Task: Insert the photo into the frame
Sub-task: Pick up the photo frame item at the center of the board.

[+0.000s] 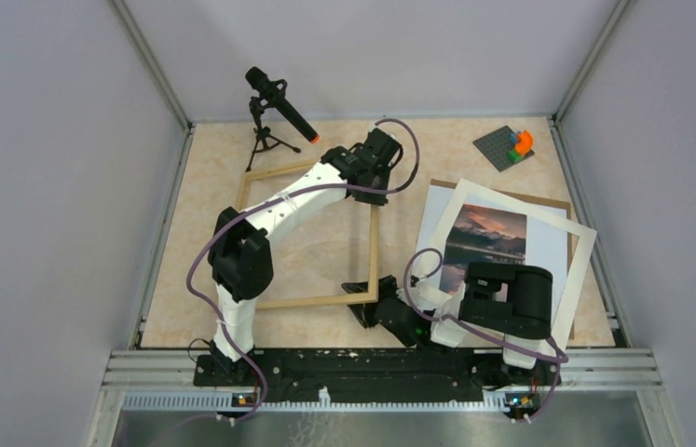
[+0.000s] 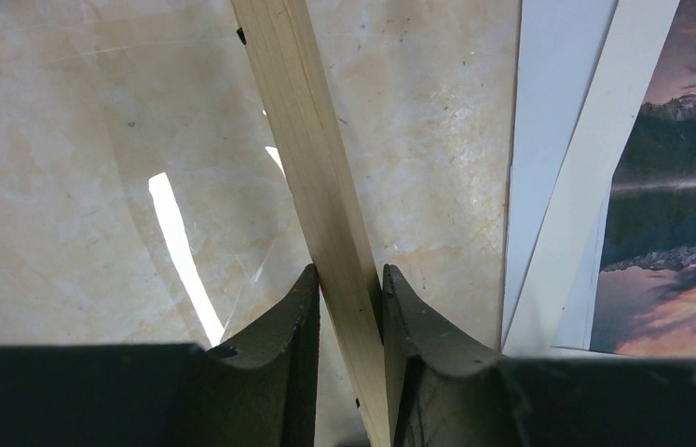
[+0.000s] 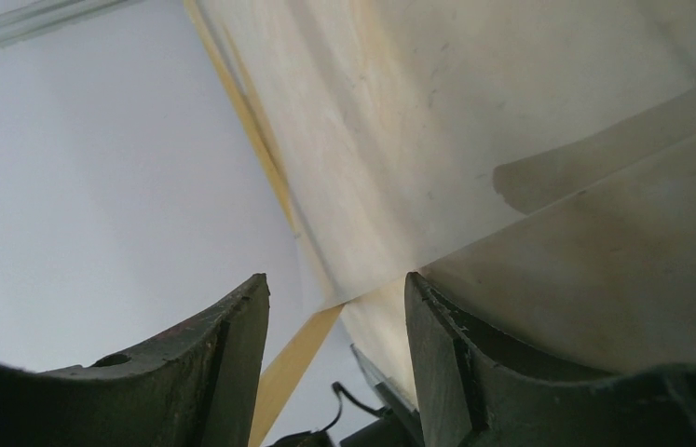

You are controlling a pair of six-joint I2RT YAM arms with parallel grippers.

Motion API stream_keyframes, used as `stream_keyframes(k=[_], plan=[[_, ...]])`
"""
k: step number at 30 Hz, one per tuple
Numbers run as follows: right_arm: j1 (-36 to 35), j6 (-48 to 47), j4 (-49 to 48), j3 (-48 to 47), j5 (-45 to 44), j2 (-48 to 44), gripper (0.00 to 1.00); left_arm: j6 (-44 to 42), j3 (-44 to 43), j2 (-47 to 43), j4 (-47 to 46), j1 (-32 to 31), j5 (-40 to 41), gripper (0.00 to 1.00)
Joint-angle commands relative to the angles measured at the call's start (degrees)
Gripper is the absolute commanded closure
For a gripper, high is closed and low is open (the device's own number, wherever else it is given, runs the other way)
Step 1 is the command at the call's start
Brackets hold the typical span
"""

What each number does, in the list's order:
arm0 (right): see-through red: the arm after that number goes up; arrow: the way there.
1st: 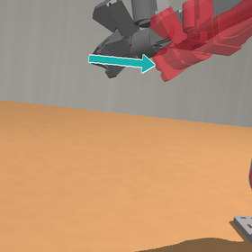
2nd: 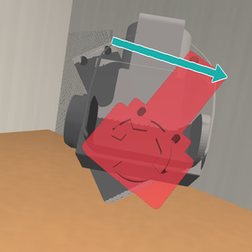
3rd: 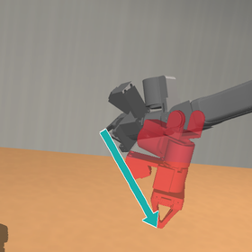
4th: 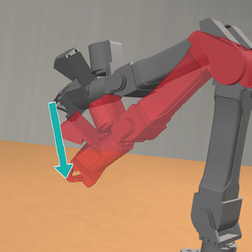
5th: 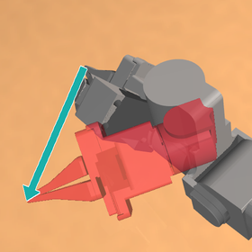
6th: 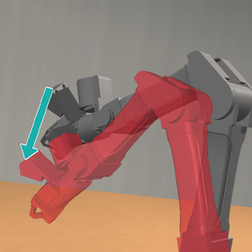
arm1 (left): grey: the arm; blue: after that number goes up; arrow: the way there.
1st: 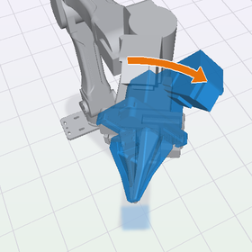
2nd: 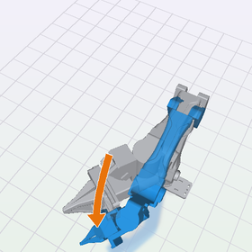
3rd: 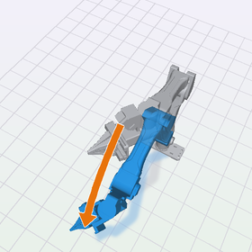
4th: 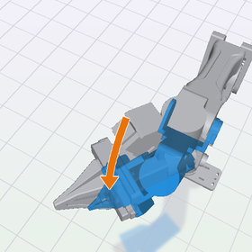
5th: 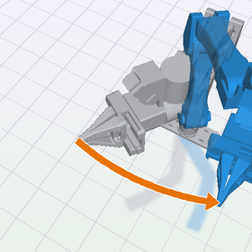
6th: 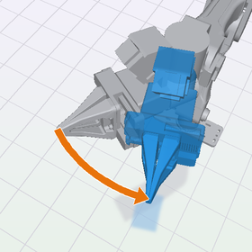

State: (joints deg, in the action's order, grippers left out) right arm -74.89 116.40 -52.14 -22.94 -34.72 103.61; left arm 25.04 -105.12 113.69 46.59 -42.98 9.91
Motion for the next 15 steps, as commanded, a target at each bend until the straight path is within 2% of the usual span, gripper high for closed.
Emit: stream_keyframes(k=[1,5,10,15], plan=[[-0.22,-0.11,15.01,0.22,-2.08,-2.74,0.44,-2.45,0.33,-4.75,-5.22,-0.10,-0.49,1.00],[-0.19,0.64,24.67,-2.42,1.70,-4.12,0.45,-2.45,0.28,-4.62,-5.57,-0.06,-0.55,1.00],[-0.62,2.15,28.92,-2.08,1.00,-5.66,0.45,-2.57,0.27,-4.75,-5.66,0.21,-0.49,1.00],[-0.64,2.88,22.06,-0.94,-3.32,-3.16,0.46,-2.37,0.33,-5.03,-5.90,0.31,-1.28,1.00]])
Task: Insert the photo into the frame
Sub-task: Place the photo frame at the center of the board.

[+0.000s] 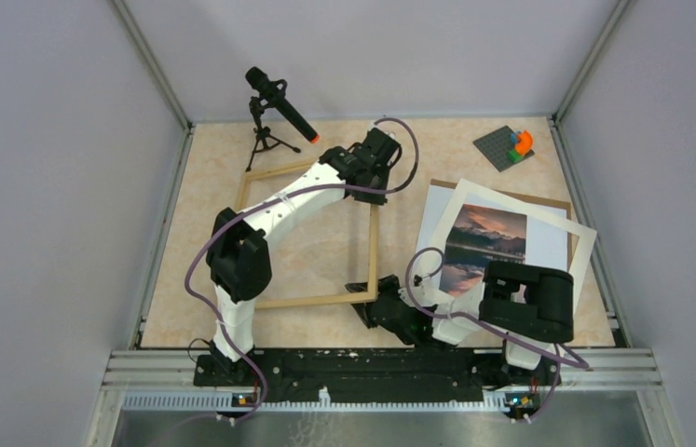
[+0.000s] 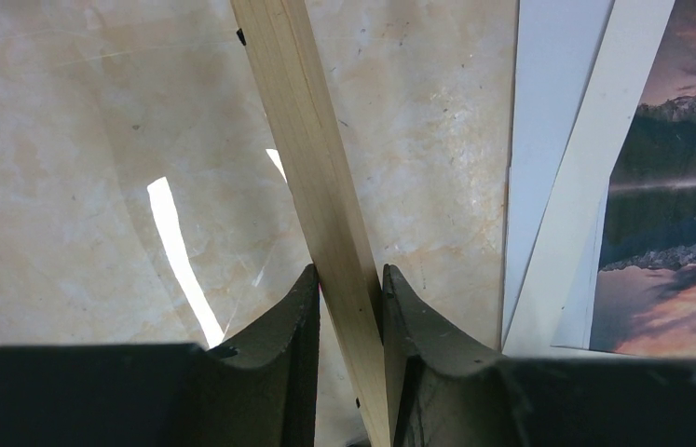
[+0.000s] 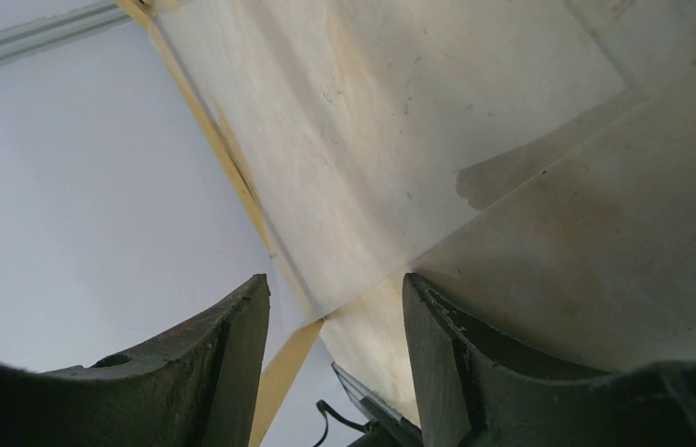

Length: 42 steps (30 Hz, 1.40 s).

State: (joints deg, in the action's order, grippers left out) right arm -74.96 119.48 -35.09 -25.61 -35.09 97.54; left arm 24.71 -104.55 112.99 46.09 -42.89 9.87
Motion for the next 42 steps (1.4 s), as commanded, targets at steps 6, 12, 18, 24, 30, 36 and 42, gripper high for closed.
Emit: stream_keyframes(k=[6,12,18,24,30,36,42], plan=[[-0.50,0.76,-3.24,3.14,-9.05,6.13,0.51,-2.03,0.76,-5.16,-5.68,0.25,-1.16,1.00],[-0.45,-3.10,-0.26,2.49,-16.27,2.53,0.54,-2.03,1.28,-5.20,-6.42,0.27,-1.92,1.00],[0.23,-7.38,-10.26,3.24,-20.41,5.36,0.61,-1.77,1.40,-5.36,-6.27,0.26,-1.99,1.00],[2.79,-15.24,-22.63,4.67,-20.62,7.24,0.68,-1.77,1.81,-5.61,-6.53,0.27,-1.78,1.00],[5.46,-23.13,-37.71,6.73,-18.37,10.75,0.87,-1.30,2.19,-5.94,-7.05,0.31,-1.20,1.00],[8.05,-32.26,-52.78,12.88,-15.21,12.10,1.00,-0.06,3.58,-7.37,-8.15,0.51,1.84,1.00],[9.89,-41.54,-54.26,20.88,-10.69,2.84,1.00,2.97,8.93,-9.48,-12.31,0.61,4.08,1.00]])
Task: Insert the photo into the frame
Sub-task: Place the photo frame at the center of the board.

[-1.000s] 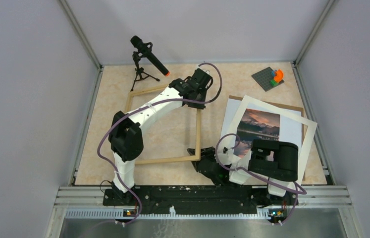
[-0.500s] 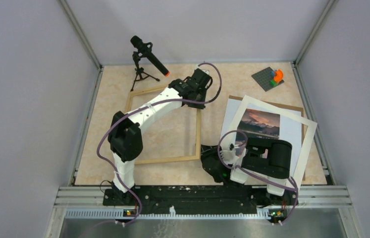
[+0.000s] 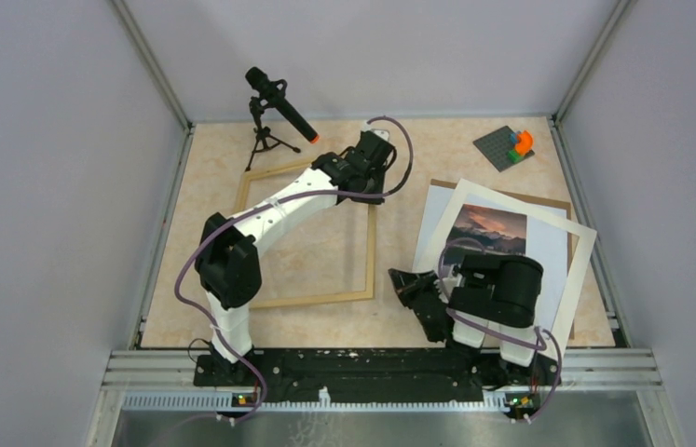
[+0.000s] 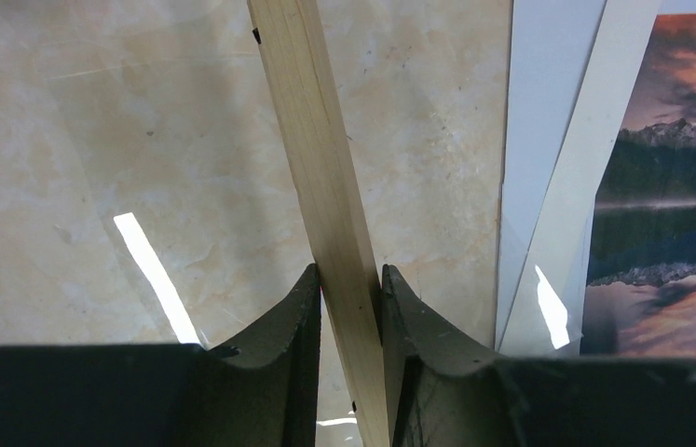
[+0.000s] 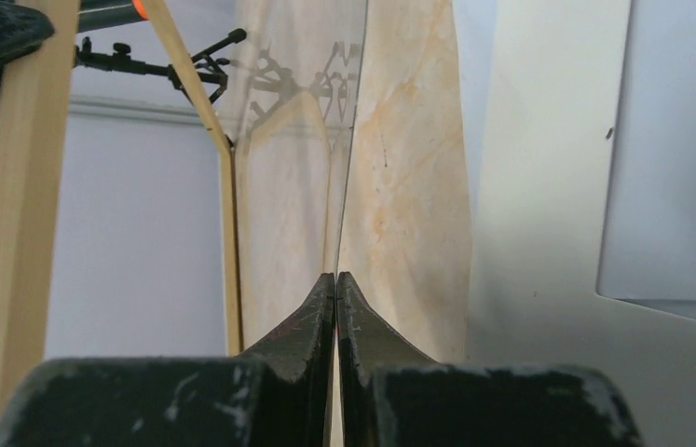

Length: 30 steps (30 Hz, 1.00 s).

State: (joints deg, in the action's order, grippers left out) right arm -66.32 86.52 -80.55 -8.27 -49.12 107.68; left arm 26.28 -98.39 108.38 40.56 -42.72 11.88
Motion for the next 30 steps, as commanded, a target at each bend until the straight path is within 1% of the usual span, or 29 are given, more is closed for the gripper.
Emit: stream_keyframes(k=[1,3,5,7,8,9,10,11,14,15,17,19,20,21,22,23,26,30], plan=[[1.75,-8.83,-4.09,4.47,4.22,-10.61,1.00,1.79,3.43,-4.99,-7.48,0.43,2.12,1.00],[3.20,-8.42,6.89,5.41,6.65,-18.51,1.00,2.28,3.82,-4.76,-8.29,0.41,1.78,1.00],[4.24,-9.73,22.23,4.44,8.19,-28.63,1.00,2.32,3.54,-4.03,-8.51,0.43,1.08,1.00],[4.42,-12.13,42.05,1.94,6.58,-41.26,1.00,1.84,3.16,-3.37,-8.45,0.36,0.23,1.00],[4.45,-13.31,53.08,0.46,4.84,-47.22,1.00,1.70,3.09,-3.09,-8.32,0.43,-0.24,1.00],[4.39,-14.74,62.07,-0.61,2.52,-53.48,1.00,1.55,3.29,-2.82,-8.36,0.40,-0.96,1.00],[4.55,-17.17,69.17,-1.39,0.42,-61.78,1.00,1.31,3.80,-2.62,-8.78,0.39,-2.40,1.00],[4.74,-20.50,75.90,-2.51,-1.49,-67.40,1.00,1.20,4.39,-2.31,-9.35,0.36,-3.46,1.00],[5.82,-34.36,92.93,-7.73,-6.04,-83.03,1.00,1.29,5.90,-1.05,-11.40,0.53,-7.86,0.95],[5.93,-38.97,96.71,-10.31,-7.67,-86.83,1.00,1.08,6.19,-0.44,-12.24,0.50,-9.83,0.93],[5.96,-50.57,101.04,-16.03,-9.90,-92.01,1.00,-0.03,6.49,1.34,-14.11,0.50,-14.07,0.90],[5.99,-60.79,103.02,-22.44,-11.07,-94.16,1.00,-0.79,5.34,3.80,-14.27,0.72,-17.19,0.90],[6.03,-61.68,105.83,-25.66,-12.30,-94.15,1.00,-0.87,4.77,4.86,-14.03,0.85,-18.36,0.90],[6.03,-60.52,107.75,-28.81,-13.40,-93.65,1.00,-0.74,4.49,6.12,-14.23,0.88,-19.29,0.90],[6.03,-65.12,105.42,-30.56,-12.92,-92.84,1.00,-0.59,4.40,7.00,-14.79,0.90,-19.96,0.90],[6.05,-67.52,105.37,-32.95,-11.73,-91.60,1.00,-0.35,4.24,7.74,-15.18,1.01,-20.29,0.89],[6.02,-69.45,107.83,-40.77,-11.78,-85.31,1.00,0.27,3.96,9.82,-16.11,1.29,-20.21,0.90],[6.02,-73.86,108.27,-49.54,-9.56,-80.15,1.00,1.38,3.13,11.86,-15.96,2.10,-20.38,0.90]])
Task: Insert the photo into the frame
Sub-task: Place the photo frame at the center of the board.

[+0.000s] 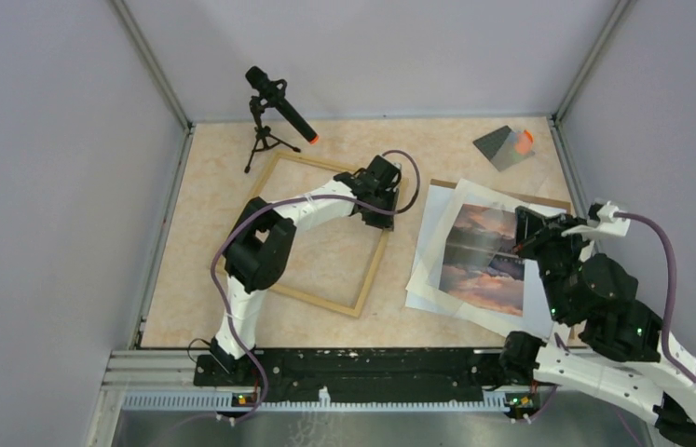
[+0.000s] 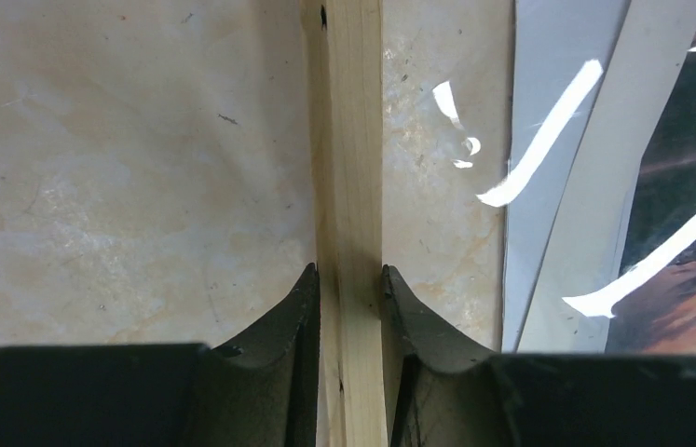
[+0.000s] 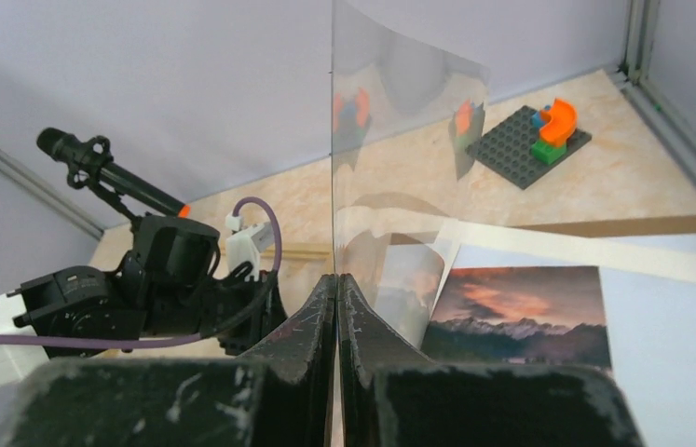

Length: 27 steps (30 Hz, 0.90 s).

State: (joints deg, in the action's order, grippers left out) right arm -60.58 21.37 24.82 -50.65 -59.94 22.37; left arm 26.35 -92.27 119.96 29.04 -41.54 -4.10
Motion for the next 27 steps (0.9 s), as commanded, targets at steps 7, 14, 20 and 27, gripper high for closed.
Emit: stream_keyframes(k=[7,14,20,27], plan=[[0.28,-12.43,-1.94,-10.04,2.90,6.69,1.00,16.53,1.16,-2.04,-0.45,0.87,2.40,1.00],[0.28,-13.47,-6.02,-7.98,3.63,8.03,1.00,26.97,5.00,-3.33,-2.12,-0.76,5.17,1.00],[0.28,-13.57,-5.91,-8.36,4.01,9.18,1.00,28.32,2.25,-0.53,-4.55,-0.74,4.87,1.00],[0.28,-15.39,-6.38,-9.38,4.77,9.97,1.00,21.07,-0.01,-1.29,-5.88,-0.74,2.02,0.54]])
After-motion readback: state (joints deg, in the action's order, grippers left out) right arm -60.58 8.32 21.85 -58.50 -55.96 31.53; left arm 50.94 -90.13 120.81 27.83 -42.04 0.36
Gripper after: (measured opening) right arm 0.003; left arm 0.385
